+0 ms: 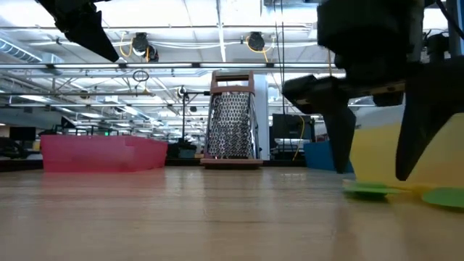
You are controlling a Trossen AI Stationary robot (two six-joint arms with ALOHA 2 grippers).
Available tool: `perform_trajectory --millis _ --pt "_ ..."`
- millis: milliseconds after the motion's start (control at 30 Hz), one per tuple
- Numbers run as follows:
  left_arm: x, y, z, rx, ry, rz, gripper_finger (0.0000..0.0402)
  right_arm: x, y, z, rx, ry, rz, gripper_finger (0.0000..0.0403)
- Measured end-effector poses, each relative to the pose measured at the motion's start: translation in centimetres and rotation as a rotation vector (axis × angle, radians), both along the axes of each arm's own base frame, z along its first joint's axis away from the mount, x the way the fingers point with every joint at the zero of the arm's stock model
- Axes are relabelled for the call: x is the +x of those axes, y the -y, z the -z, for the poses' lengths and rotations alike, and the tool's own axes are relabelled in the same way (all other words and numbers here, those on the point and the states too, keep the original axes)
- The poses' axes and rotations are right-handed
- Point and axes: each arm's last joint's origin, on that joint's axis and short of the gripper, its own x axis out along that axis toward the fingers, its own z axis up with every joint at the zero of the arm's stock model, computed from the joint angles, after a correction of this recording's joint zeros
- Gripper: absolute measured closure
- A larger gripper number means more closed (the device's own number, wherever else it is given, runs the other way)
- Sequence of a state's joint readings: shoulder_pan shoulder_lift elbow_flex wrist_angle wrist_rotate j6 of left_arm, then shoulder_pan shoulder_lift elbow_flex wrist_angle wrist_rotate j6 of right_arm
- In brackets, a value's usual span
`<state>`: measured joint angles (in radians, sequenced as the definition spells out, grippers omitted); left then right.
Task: Pick & Place Kitchen Items
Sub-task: Put the top green spatula into the yellow bin
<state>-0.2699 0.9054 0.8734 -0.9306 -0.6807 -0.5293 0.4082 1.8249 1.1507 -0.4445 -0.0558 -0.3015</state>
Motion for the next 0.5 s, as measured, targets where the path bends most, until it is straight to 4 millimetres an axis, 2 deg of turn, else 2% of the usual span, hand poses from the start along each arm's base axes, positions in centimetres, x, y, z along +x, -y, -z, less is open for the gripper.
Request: perform_trajectory --millis 300,500 --pt "0.0 0.0 0.0 0.015 -0.012 0.014 0.0314 -1.8 1.3 0.5 -0.129 -0.190 0.118 0.0200" --pt "0.0 0.0 0.0 0.030 -0.016 0.017 0.0314 -2.1 1.4 -1.0 -0.134 -0.139 0.187 0.0200"
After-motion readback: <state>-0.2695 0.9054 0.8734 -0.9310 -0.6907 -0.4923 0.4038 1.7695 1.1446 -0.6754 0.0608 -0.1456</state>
